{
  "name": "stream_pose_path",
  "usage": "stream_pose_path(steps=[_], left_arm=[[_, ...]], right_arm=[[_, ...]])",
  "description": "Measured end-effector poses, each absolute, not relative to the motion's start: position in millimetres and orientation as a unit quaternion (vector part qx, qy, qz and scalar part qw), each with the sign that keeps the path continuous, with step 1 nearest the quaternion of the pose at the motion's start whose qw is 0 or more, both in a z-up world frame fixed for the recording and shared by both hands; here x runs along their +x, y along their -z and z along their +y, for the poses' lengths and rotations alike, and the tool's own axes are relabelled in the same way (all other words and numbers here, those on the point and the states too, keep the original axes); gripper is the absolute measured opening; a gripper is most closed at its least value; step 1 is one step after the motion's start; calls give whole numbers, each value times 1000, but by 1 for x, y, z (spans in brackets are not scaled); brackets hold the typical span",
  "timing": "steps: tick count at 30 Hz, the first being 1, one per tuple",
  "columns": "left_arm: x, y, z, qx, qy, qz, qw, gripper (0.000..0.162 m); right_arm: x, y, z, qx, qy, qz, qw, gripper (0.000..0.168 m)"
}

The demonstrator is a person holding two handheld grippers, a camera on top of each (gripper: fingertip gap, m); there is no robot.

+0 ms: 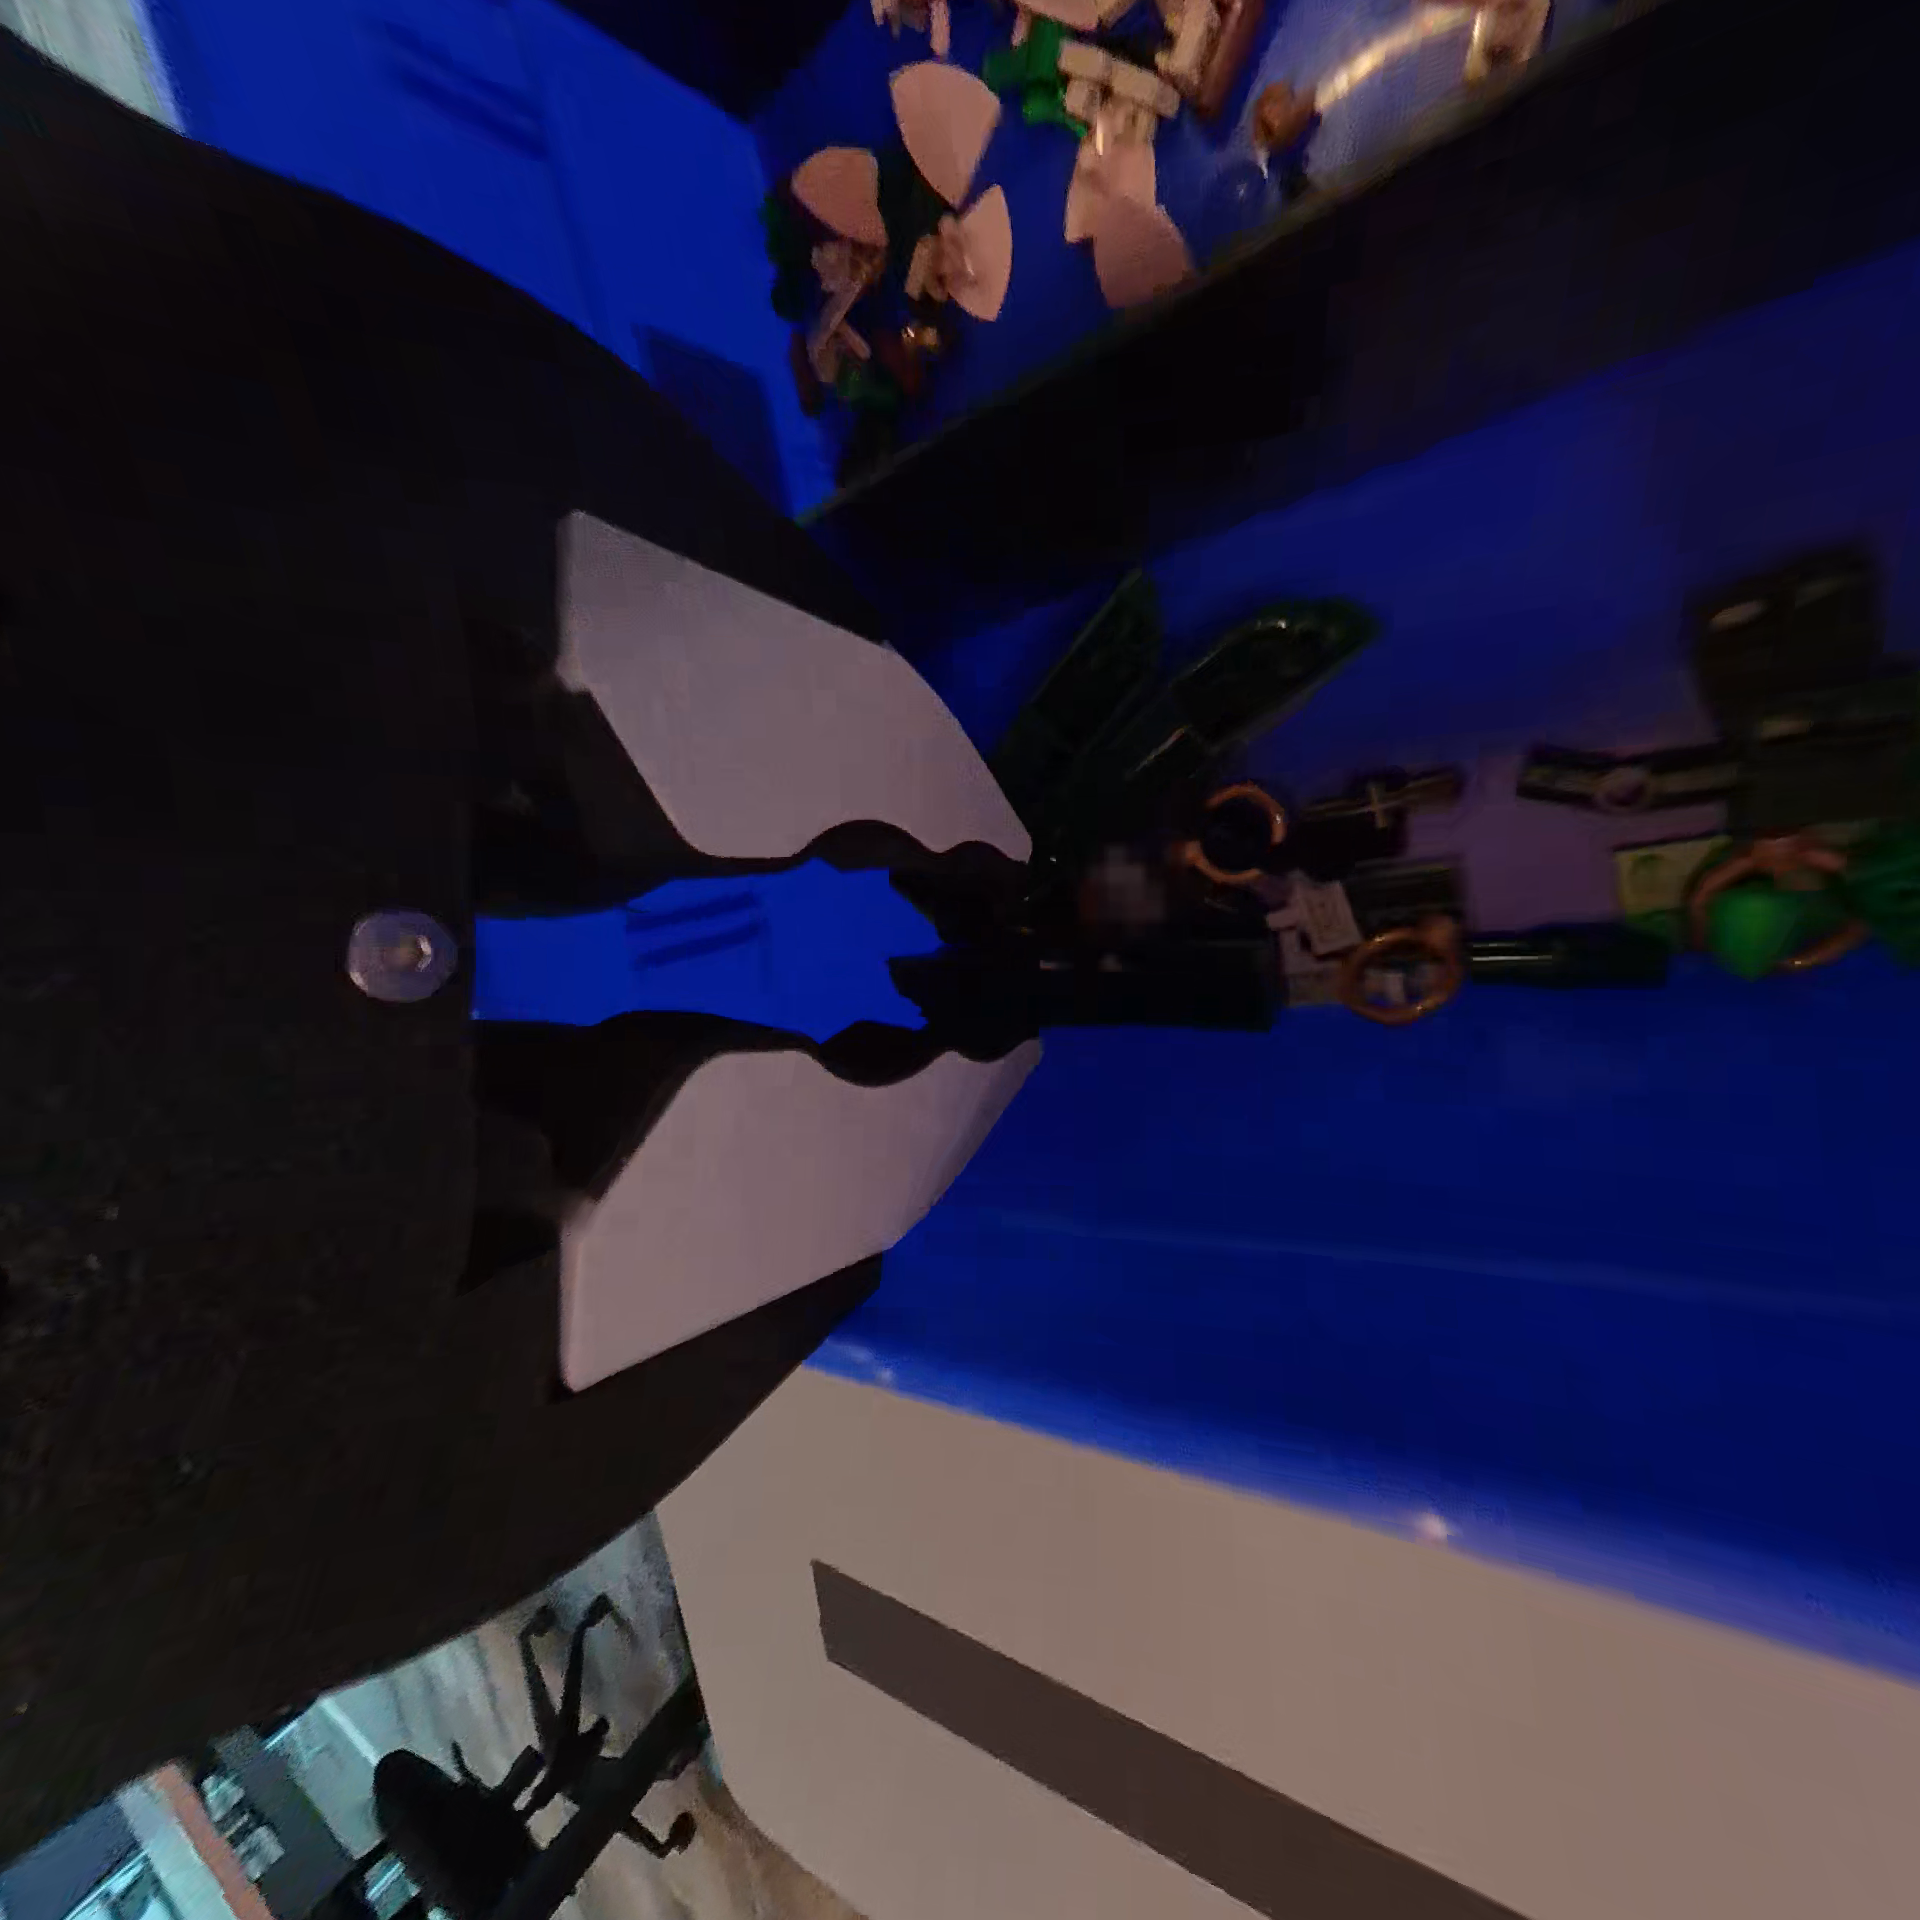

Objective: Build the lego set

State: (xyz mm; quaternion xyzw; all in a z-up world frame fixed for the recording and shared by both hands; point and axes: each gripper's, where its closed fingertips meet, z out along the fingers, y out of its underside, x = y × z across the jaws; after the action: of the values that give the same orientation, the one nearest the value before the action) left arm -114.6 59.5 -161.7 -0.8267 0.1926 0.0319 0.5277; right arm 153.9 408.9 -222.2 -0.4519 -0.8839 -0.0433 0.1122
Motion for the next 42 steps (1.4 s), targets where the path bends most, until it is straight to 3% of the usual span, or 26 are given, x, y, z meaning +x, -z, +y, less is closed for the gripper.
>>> stream_pose_path(steps=[5,7,12,19,22,25,29,32,35,38,42], left_arm=[[-118,168,65,-834,-29,197,515,29],[-119,170,64,-834,-27,196,515,29],[-117,173,63,-832,-25,202,516,29],[-119,166,54,-820,-18,191,538,29],[-112,172,52,-821,-4,196,537,29],[-105,178,47,-821,1,206,532,29],[-92,179,27,-812,26,219,540,29],[-71,184,4,-793,75,260,546,29],[-52,181,-12,-748,84,323,573,34],[-42,167,-14,-677,-11,423,603,32],[-35,173,-9,-610,-162,581,515,33]], right_arm=[[155,240,415,-440,101,-885,112,17],[156,243,417,-448,107,-881,111,3],[159,243,418,-445,128,-882,88,1],[130,156,368,-497,-30,-843,202,1],[90,106,284,-433,-143,-846,276,1],[53,94,185,-354,-194,-867,291,1],[12,98,42,-428,-474,-755,151,1],[-1,137,0,-505,-556,-659,38,1],[6,164,-27,-532,-623,-553,-154,0],[15,183,-29,-537,-597,-543,-247,1],[25,181,-29,-530,-532,-574,-329,1]])
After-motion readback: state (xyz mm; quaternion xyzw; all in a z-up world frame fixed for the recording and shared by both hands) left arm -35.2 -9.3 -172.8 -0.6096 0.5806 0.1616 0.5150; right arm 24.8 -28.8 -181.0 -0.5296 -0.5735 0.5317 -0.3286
